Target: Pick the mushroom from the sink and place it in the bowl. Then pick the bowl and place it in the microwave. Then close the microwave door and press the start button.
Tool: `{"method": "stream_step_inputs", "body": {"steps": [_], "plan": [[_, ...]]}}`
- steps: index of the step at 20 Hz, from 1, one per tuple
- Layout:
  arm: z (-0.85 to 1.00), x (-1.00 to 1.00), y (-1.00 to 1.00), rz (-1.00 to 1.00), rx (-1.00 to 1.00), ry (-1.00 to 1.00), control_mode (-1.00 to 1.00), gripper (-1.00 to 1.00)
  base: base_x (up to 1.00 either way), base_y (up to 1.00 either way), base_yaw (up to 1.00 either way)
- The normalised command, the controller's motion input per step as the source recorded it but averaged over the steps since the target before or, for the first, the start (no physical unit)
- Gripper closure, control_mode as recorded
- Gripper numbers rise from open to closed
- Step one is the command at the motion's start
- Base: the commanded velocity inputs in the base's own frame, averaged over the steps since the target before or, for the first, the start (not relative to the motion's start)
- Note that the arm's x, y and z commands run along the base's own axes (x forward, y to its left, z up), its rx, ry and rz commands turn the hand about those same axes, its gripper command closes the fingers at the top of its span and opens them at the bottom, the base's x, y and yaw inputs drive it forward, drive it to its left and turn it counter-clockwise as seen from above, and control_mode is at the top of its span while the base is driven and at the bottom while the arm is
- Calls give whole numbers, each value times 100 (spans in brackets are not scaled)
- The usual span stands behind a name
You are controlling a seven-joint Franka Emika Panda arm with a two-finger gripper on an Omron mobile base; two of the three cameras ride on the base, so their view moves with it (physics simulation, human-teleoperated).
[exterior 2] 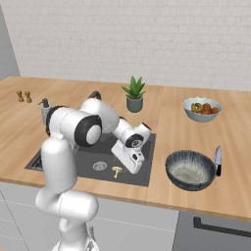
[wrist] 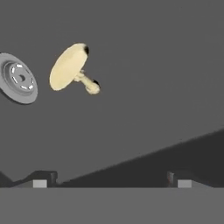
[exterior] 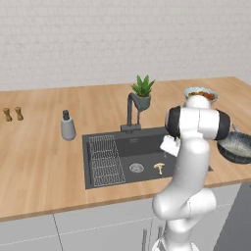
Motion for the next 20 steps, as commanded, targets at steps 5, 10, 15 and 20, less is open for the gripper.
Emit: {"method": "stream_step_inputs", "body": {"steps": [5,10,15,20], "plan": [[-9,43,8,-9,5,5,-100,-100,0,0,0],[-39,29,1,-6,3,6,-100,-100,0,0,0],[-49,4,8,-5,0,3,-100,-100,0,0,0],[-30,28,16,-3,0,4,-100,-100,0,0,0]]}}
